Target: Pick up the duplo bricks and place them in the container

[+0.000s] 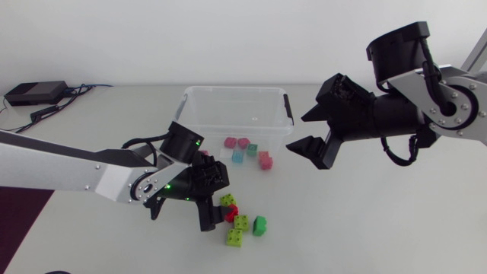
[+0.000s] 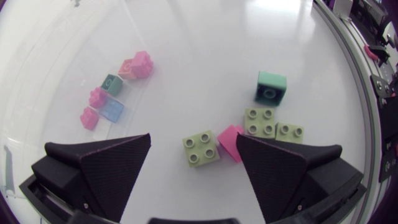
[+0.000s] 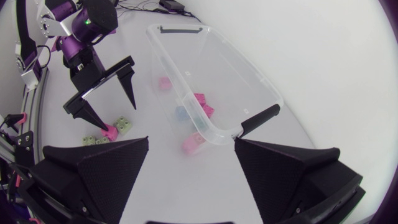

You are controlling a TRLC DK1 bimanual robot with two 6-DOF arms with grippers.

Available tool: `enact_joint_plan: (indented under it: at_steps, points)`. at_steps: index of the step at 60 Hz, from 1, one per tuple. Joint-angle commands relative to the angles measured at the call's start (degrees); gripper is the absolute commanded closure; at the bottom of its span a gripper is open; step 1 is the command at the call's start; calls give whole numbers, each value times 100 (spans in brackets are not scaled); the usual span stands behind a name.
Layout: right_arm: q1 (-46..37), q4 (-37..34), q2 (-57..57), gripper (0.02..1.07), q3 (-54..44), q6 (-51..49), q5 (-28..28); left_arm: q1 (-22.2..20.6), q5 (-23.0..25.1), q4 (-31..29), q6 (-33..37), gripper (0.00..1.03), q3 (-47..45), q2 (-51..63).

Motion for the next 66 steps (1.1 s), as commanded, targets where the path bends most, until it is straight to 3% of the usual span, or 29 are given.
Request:
enact_joint_plan:
  at_steps: [1,21,39,53,66]
  points:
    - [40,-111,-160,7,-227,-117,-44,14,-165,219,138,7,-130,324]
    - [22,-138,-371,7,-543,-170,-88,251,-209,351,15,7,-94,526]
    - [5,-164,-432,7,-631,-179,-132,40,-271,299,-37,7,-376,438]
    - [594,-990,-696,7,-965,-565,-317,-22,-666,342,-134,9,-270,755]
    - [787,-1078,-547,7,-1194,-653,-273,-66,-658,430,-196,9,-244,641]
